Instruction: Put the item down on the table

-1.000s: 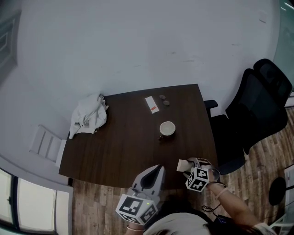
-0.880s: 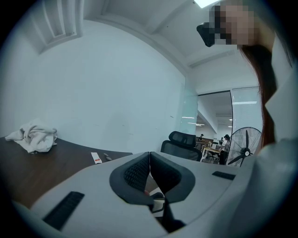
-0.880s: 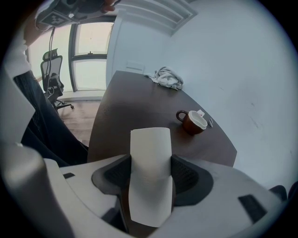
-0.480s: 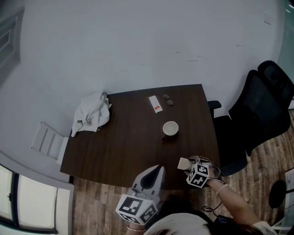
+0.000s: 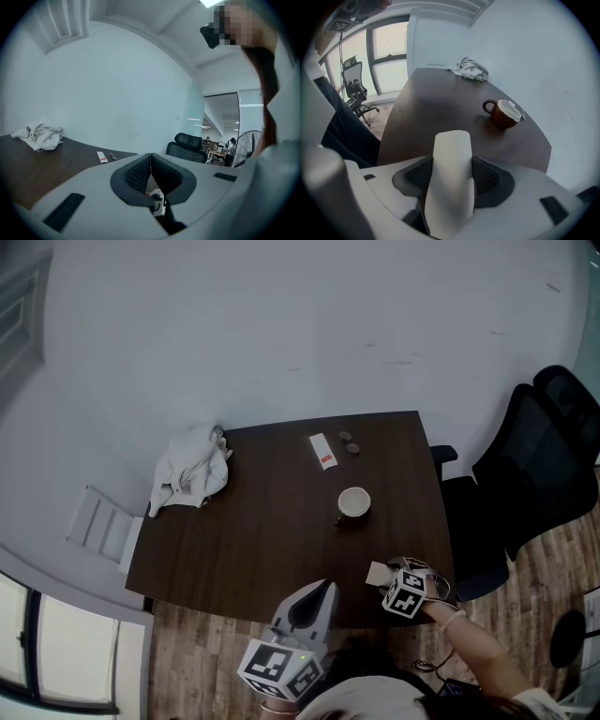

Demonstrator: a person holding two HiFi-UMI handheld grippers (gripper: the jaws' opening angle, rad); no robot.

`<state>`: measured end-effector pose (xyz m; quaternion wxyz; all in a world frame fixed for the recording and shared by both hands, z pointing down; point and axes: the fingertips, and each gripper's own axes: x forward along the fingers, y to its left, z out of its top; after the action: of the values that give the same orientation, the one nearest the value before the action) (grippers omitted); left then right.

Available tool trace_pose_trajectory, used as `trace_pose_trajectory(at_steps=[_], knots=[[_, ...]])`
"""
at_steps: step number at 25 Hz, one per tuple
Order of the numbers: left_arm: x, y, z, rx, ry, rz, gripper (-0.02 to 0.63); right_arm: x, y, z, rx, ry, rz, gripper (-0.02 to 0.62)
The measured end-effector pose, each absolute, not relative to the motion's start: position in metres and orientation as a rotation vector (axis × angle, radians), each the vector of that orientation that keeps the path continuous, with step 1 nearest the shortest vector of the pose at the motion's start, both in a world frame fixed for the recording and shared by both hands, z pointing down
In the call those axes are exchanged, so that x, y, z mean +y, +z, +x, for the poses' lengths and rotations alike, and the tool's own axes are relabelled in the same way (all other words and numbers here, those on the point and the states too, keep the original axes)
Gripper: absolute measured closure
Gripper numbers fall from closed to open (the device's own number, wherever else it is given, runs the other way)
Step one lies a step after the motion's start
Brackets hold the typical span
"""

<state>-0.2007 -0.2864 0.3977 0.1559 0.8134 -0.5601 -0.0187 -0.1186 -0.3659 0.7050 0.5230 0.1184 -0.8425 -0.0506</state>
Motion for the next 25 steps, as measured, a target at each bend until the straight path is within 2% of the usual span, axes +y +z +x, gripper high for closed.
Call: trace_pose_trajectory(at_steps=[25], knots=[[-0.290,0.407,-0.210,-1.590,-0.045,2.316,0.588,-0.377,0.722,-0.126,-2.055,0.009,0.302,0.296]])
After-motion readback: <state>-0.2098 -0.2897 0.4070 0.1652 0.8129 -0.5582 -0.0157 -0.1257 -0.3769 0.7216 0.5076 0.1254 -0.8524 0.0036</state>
